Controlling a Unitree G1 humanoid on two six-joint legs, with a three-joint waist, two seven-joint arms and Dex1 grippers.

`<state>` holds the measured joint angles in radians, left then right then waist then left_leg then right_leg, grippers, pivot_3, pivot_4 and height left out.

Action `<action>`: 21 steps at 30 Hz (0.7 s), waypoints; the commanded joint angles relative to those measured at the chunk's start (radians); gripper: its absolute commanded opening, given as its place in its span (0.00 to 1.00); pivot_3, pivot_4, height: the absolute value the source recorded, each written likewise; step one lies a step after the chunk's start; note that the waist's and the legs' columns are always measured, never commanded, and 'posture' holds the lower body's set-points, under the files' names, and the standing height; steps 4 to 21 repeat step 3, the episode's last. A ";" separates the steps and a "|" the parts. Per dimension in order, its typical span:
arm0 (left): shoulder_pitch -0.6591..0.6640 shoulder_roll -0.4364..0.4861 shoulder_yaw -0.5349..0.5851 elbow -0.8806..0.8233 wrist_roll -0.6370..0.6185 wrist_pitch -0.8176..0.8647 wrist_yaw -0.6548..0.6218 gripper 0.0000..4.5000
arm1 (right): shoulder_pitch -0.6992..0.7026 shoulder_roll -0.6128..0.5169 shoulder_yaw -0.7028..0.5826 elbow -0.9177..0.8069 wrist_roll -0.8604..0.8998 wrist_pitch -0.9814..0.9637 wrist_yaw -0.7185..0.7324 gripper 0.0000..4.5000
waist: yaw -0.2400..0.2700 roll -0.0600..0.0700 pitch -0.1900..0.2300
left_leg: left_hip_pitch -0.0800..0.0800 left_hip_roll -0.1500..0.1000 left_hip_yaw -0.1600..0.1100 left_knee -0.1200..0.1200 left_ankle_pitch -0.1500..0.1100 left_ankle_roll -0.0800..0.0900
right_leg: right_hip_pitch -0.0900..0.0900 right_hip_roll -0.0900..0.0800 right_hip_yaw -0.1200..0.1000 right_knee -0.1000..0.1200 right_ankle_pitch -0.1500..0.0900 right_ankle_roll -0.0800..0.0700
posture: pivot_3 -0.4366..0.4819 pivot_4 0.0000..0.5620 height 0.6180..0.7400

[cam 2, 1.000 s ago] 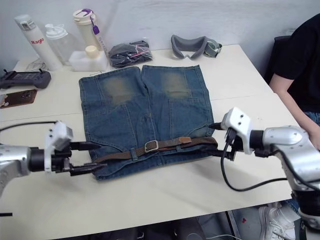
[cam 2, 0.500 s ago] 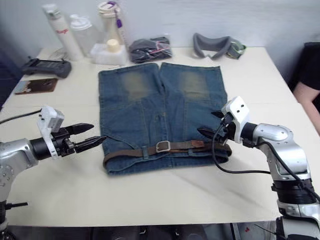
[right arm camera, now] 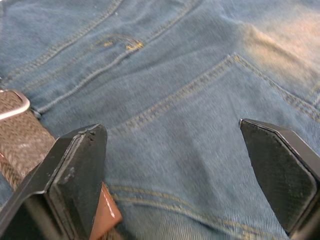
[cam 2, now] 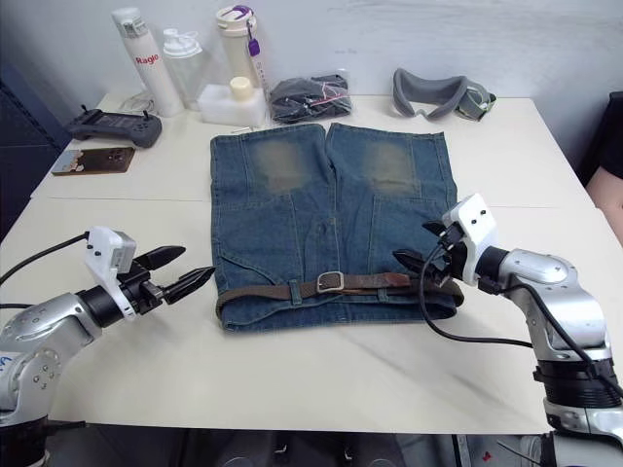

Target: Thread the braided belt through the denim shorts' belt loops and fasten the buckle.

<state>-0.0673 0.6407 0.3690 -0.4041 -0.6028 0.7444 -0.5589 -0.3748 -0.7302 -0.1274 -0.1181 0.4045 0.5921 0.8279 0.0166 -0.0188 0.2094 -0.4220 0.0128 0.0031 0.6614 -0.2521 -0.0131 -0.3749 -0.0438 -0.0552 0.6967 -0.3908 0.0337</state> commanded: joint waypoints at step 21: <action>-0.017 -0.013 0.011 -0.007 -0.046 0.019 0.004 1.00 | -0.003 -0.019 -0.048 0.007 0.005 -0.014 -0.011 1.00 | -0.002 0.000 0.000 | 0.000 0.000 0.000 0.000 0.000 0.000 | 0.000 0.000 0.000 0.000 0.000 0.000 | 0.48 0.27 0.54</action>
